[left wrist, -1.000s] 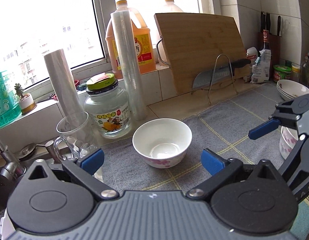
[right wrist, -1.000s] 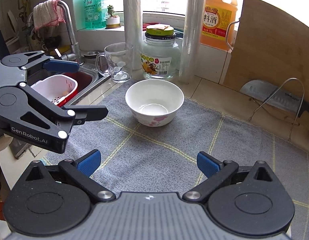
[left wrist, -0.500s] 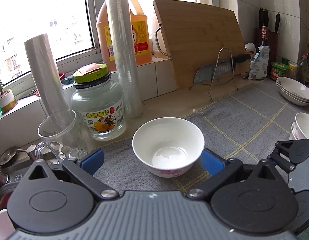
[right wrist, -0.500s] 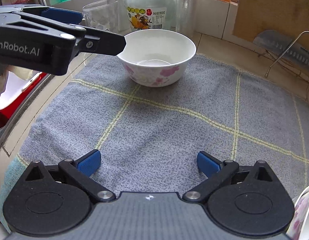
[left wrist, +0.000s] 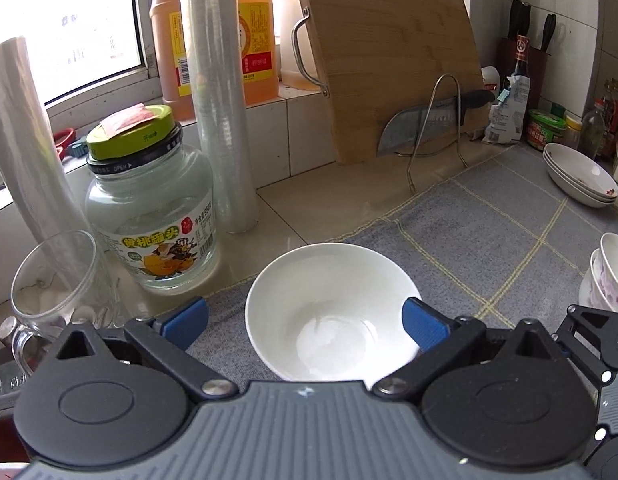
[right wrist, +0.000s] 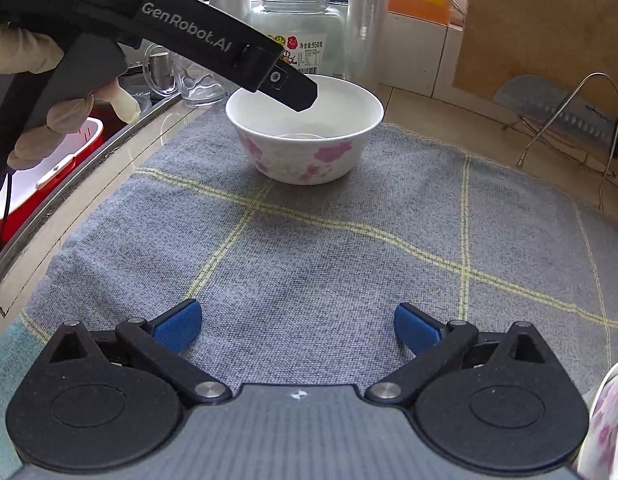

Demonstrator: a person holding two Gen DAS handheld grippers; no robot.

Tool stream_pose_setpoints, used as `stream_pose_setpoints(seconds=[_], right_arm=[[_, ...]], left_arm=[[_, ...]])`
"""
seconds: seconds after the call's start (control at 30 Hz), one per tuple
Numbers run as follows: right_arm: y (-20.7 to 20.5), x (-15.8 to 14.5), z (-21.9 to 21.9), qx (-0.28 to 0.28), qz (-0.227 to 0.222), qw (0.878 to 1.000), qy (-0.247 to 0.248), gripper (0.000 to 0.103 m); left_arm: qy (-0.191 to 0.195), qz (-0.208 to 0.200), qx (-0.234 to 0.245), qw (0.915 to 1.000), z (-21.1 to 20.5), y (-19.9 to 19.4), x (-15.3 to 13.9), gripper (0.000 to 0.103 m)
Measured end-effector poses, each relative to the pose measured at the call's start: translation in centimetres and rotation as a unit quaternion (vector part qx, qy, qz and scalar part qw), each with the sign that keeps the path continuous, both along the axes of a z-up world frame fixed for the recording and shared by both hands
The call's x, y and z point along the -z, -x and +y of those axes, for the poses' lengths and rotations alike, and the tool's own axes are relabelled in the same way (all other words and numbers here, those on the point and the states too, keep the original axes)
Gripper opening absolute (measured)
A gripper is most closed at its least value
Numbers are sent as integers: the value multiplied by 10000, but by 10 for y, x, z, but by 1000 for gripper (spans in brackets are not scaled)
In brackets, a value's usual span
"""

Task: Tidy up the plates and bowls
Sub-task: 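Close both grippers on the rim of the last pink-flowered bowl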

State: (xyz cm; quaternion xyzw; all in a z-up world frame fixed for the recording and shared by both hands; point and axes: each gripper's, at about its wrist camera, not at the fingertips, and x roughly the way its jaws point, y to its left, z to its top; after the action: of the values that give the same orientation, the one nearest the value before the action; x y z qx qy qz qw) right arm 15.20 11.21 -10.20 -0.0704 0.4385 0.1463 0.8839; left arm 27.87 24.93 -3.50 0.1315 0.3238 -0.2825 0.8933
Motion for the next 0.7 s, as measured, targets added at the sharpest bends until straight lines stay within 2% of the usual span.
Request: stream_pose_setpoints(seconds=[0.13,0.33,0.5,0.7], right_arm=[[-11,-4,3,32,-36,10000,-7,103],[-37,-18,12,-44,-496,9987,139,103],[-60,-23,14,-94,-663,9978,-2,103],[-72,-22,15,-166,-674,9976,-82,95]], left_arm=[[-16,187,53,9998,-4,-19,0,102],[-36,523,114,9986,-8,-39,6,97],[-25,831,175,9964,-9,-50,13,80],[-8,924,276,9953,-11,-51,15,73]])
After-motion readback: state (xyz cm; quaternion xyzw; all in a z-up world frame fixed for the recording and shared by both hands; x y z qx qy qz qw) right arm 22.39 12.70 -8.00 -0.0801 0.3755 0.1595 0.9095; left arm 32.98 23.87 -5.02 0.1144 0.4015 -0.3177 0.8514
